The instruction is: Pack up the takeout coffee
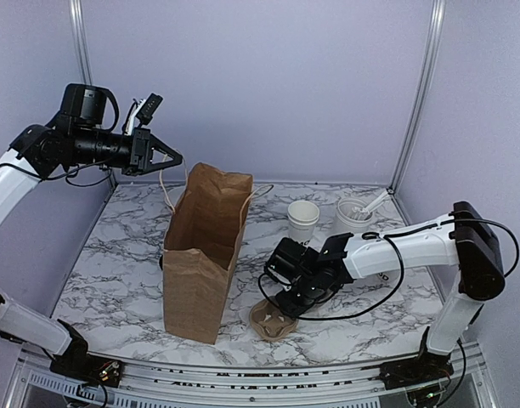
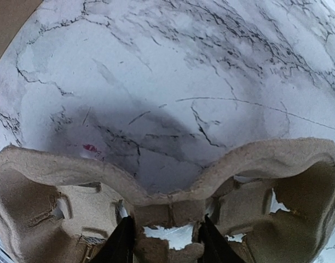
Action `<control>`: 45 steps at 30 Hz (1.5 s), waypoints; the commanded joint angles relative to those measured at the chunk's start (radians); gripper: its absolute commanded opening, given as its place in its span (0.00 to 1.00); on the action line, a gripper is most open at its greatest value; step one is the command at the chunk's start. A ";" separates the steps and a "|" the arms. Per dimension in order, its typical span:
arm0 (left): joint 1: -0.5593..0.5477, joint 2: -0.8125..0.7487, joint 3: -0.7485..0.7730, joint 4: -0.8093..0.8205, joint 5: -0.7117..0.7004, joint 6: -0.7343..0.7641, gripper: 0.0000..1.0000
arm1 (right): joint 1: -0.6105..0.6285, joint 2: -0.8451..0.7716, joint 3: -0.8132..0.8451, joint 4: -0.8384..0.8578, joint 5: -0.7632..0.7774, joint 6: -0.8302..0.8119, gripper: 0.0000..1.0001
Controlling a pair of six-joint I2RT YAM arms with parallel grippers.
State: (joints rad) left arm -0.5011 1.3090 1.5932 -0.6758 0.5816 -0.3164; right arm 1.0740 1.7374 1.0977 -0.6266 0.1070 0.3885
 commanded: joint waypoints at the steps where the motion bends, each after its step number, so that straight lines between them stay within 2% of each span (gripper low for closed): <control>1: 0.006 0.021 0.053 0.040 0.070 0.026 0.00 | 0.007 -0.028 0.013 0.018 0.021 0.015 0.35; 12: 0.006 0.037 0.114 -0.017 0.104 0.057 0.00 | 0.007 -0.197 -0.054 0.059 0.047 0.044 0.31; 24: 0.005 0.007 0.098 -0.056 0.081 0.103 0.00 | 0.008 -0.409 -0.061 0.008 0.132 0.058 0.29; 35: -0.003 0.010 0.086 -0.055 0.093 0.101 0.00 | -0.003 -0.557 0.099 -0.117 0.225 0.031 0.29; 45: -0.070 0.048 0.110 -0.055 0.094 0.109 0.00 | -0.057 -0.609 0.296 -0.188 0.253 -0.041 0.30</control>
State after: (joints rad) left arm -0.5484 1.3426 1.6821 -0.7311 0.6647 -0.2226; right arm 1.0370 1.1431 1.3041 -0.7742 0.3248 0.3935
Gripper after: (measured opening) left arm 0.006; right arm 0.299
